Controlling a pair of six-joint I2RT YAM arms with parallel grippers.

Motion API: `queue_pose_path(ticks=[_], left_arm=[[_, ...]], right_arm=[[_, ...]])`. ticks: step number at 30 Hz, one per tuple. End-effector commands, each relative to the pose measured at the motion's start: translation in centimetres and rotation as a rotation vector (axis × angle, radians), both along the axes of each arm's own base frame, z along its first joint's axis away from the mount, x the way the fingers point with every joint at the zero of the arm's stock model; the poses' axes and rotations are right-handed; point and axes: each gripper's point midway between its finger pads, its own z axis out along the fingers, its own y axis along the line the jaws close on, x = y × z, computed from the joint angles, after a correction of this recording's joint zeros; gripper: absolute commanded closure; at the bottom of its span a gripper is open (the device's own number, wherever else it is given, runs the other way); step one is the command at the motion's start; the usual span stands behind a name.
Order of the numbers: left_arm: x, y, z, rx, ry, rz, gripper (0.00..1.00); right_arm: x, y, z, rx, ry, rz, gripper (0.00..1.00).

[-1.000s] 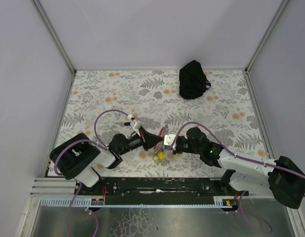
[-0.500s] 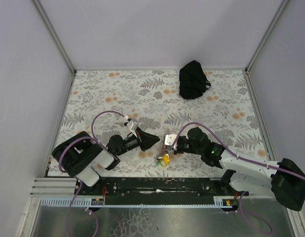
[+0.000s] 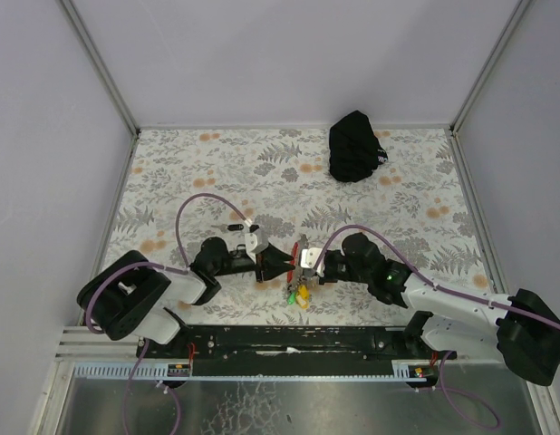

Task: Put the keys on the keyring

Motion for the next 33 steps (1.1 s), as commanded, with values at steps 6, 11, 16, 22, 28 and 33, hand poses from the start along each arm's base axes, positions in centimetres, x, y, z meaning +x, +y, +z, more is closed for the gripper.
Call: queue_pose_path(ticks=[6,11,16,22,28,33], left_arm=[[0.1,-0.7,-0.9,0.116,-0.145,-0.102,0.70],[0.1,-1.3,-1.3,0.142,-0.150,-0.133,0.71],[-0.2,-1.9,-1.6,0.142,-0.144,-0.156,0.75],[-0.1,-2.3,-1.8,0.154,-0.145,-0.174,0.87],[-0.2,-2.3,-2.2,0.170,-0.132,-0.179,0.91],[-0.1,-2.2,-2.9,0.194,-0.111,-0.165,0.98]], right_arm=[[0.2,1.7,3.5,0.079,-0.054,0.051,1.00],[0.1,1.7,3.6,0.082,-0.054,0.053,1.00],[0.1,1.7,3.5,0.080,-0.048,0.057,1.00],[0.0,1.7,3.4,0.079,-0.045,0.058,1.00],[0.0,1.7,3.5,0.081,-0.046,0.055,1.00],[0.1,1.5,3.8,0.089,-0.056,0.045,1.00]])
